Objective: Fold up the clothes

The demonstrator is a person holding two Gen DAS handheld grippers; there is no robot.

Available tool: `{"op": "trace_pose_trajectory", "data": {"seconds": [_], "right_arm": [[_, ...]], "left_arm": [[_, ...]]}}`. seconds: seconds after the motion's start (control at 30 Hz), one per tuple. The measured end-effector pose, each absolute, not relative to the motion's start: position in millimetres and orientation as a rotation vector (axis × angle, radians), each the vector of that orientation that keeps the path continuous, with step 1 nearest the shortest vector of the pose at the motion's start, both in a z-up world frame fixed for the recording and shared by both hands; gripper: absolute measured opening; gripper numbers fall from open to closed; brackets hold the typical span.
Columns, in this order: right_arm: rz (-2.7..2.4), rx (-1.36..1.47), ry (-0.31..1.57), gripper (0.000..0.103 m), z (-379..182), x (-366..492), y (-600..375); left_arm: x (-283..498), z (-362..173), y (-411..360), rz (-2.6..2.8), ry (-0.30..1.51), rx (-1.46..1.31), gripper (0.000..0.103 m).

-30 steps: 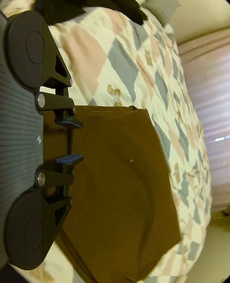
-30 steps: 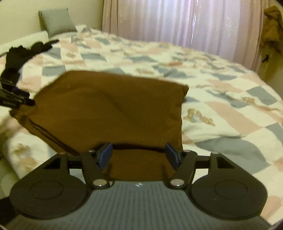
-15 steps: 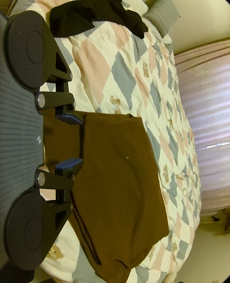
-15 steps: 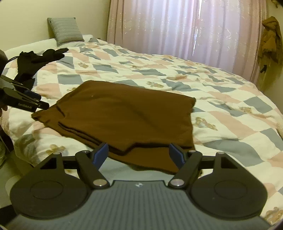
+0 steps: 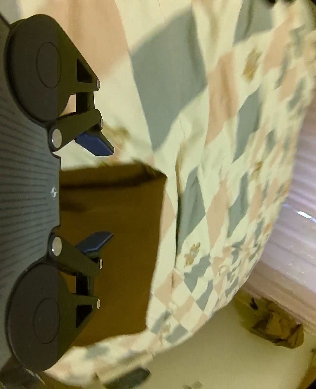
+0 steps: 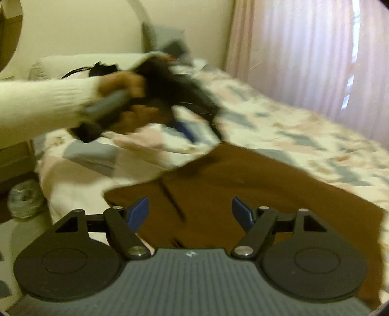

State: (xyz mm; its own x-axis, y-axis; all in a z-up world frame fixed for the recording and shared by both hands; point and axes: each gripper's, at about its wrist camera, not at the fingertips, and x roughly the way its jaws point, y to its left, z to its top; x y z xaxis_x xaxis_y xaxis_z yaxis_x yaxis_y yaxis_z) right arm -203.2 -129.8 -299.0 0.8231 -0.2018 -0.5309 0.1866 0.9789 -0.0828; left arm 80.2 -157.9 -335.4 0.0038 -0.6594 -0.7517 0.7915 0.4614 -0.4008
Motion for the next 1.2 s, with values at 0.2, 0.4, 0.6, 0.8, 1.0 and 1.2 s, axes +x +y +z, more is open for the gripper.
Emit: {"op": "trace_pose_trajectory", "data": {"seconds": [0.2, 0.4, 0.6, 0.8, 1.0, 1.2], "right_arm": [[-0.24, 0.163, 0.659, 0.072, -279.8, -137.6, -118.7], [-0.484, 0.12, 0.814, 0.072, -290.8, -92.1, -71.7], [-0.65, -0.011, 0.98, 0.066, -319.1, -45.8, -18.7], [-0.725, -0.117, 1.065, 0.061, -327.0, -23.9, 7.3], [-0.772, -0.01, 1.075, 0.004, -338.5, -30.0, -15.0], [-0.797, 0.384, 0.807, 0.004, -280.6, -93.1, -47.4]], "left_arm": [[134.7, -373.7, -203.5, -1.142, 1.291, 0.145, 0.08], [154.2, -406.4, -224.6, -1.278, 1.452, 0.069, 0.056], [162.7, -415.2, -240.8, -1.385, 1.542, 0.082, 0.036], [166.7, -416.6, -253.1, -1.422, 1.586, 0.141, 0.043], [164.2, -410.4, -260.7, -1.448, 1.585, 0.215, 0.029], [149.5, -363.2, -267.2, -1.454, 1.502, 0.336, 0.015]]}}
